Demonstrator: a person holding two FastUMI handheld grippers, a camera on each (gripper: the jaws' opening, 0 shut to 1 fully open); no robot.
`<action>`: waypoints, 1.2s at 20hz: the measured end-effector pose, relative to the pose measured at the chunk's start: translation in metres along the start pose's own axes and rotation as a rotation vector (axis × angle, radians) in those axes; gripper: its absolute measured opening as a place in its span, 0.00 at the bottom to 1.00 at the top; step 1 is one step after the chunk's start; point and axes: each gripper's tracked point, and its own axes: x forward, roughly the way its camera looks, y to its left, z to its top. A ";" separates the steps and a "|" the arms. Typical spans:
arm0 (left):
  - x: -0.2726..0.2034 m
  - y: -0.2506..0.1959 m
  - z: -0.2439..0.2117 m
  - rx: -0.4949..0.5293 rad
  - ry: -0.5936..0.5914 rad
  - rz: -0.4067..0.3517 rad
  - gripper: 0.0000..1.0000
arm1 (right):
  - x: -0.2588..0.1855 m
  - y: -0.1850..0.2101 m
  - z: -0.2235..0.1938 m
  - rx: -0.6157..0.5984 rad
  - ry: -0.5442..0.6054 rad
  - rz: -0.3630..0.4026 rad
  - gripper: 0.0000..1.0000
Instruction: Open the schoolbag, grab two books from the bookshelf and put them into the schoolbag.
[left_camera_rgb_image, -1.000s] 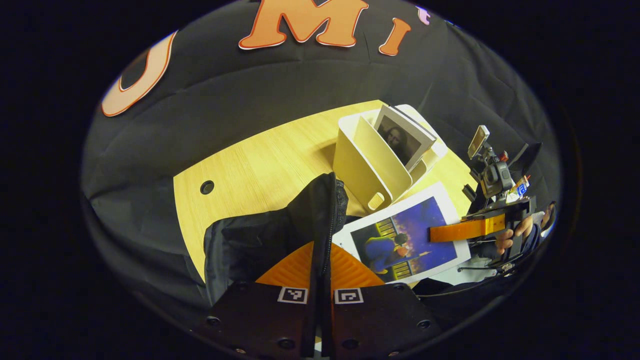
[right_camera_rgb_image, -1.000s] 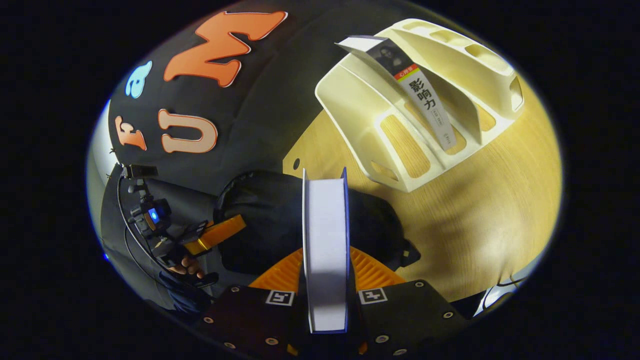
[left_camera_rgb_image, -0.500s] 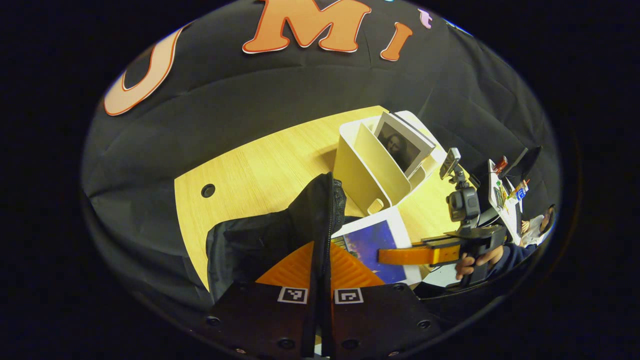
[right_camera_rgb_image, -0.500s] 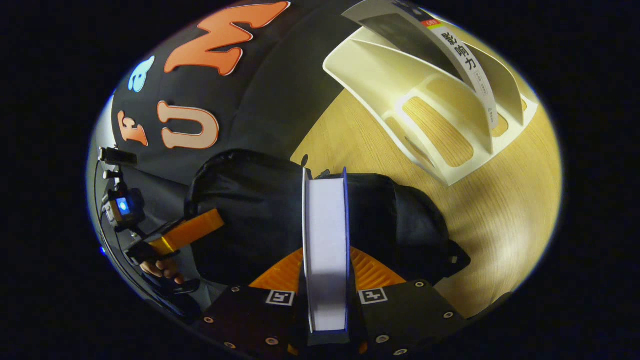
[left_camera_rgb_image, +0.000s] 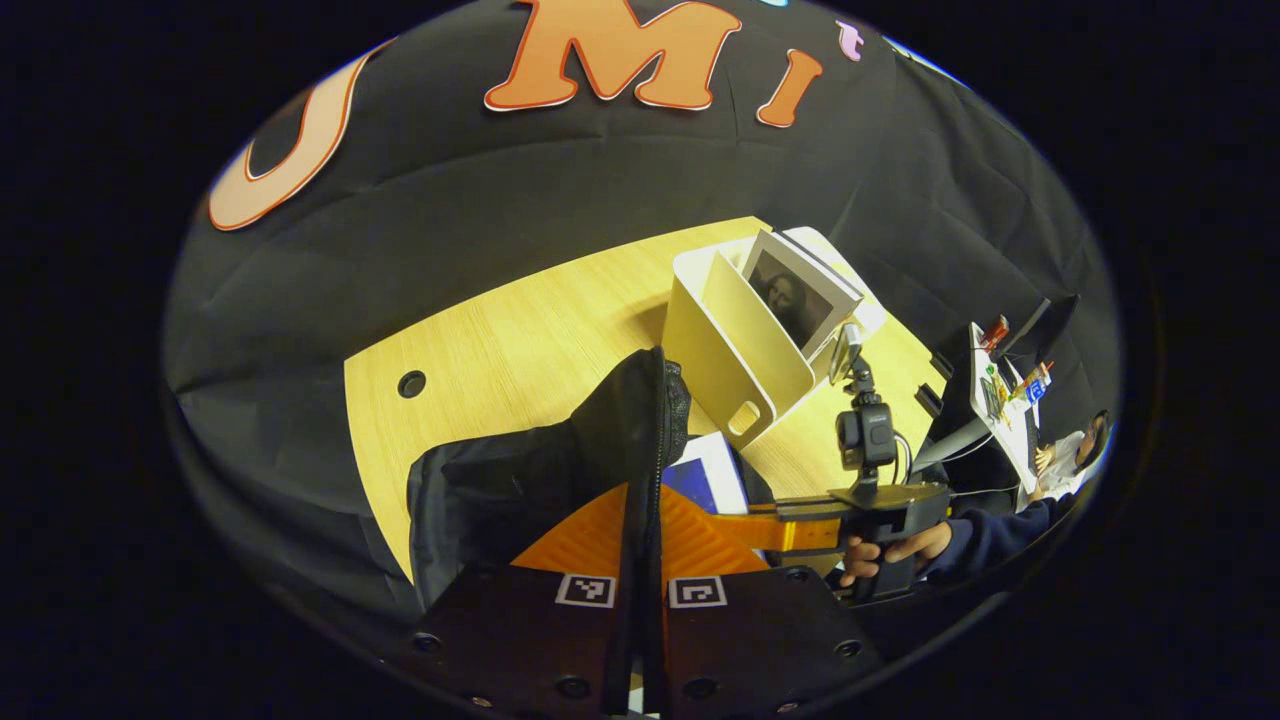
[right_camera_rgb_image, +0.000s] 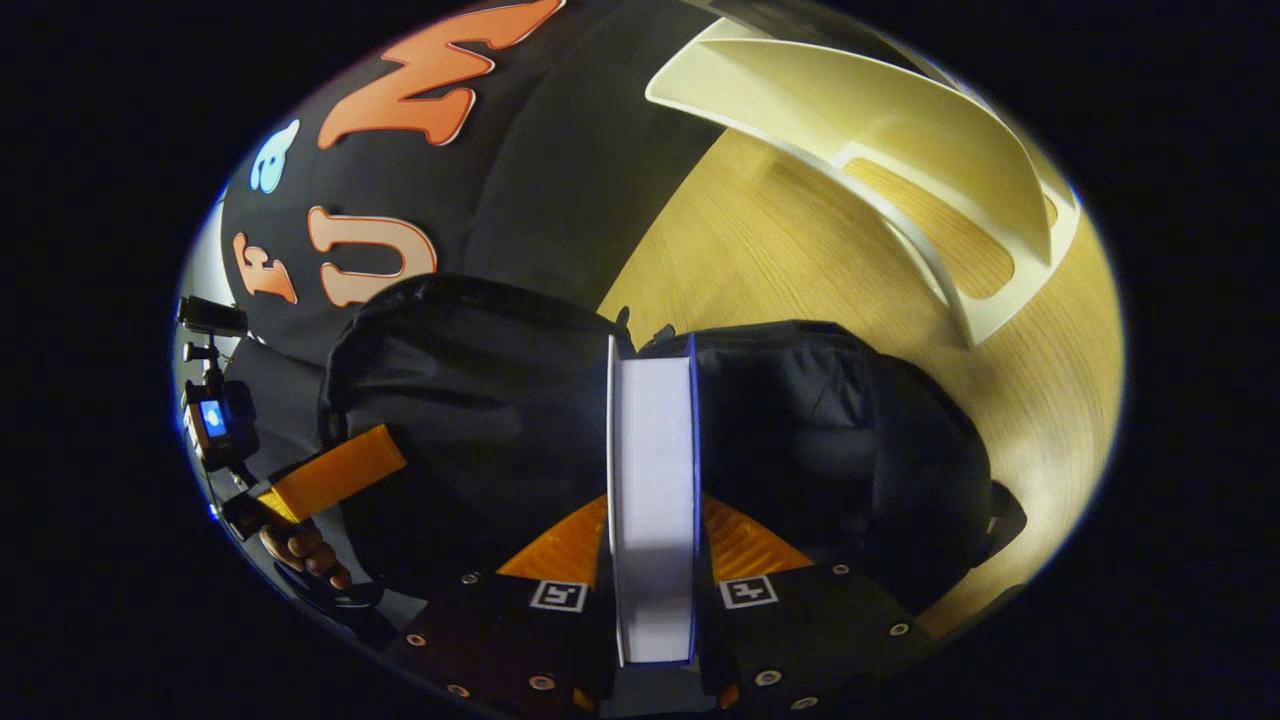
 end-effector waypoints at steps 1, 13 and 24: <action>0.001 0.000 -0.001 -0.002 0.000 -0.006 0.05 | 0.002 -0.001 -0.006 0.002 0.025 -0.012 0.34; 0.003 0.002 -0.005 -0.079 -0.025 0.036 0.06 | -0.090 -0.053 0.019 -0.294 0.151 -0.353 0.87; 0.013 -0.005 -0.010 -0.075 0.001 0.061 0.06 | -0.180 -0.053 0.112 -0.519 0.137 -0.548 0.91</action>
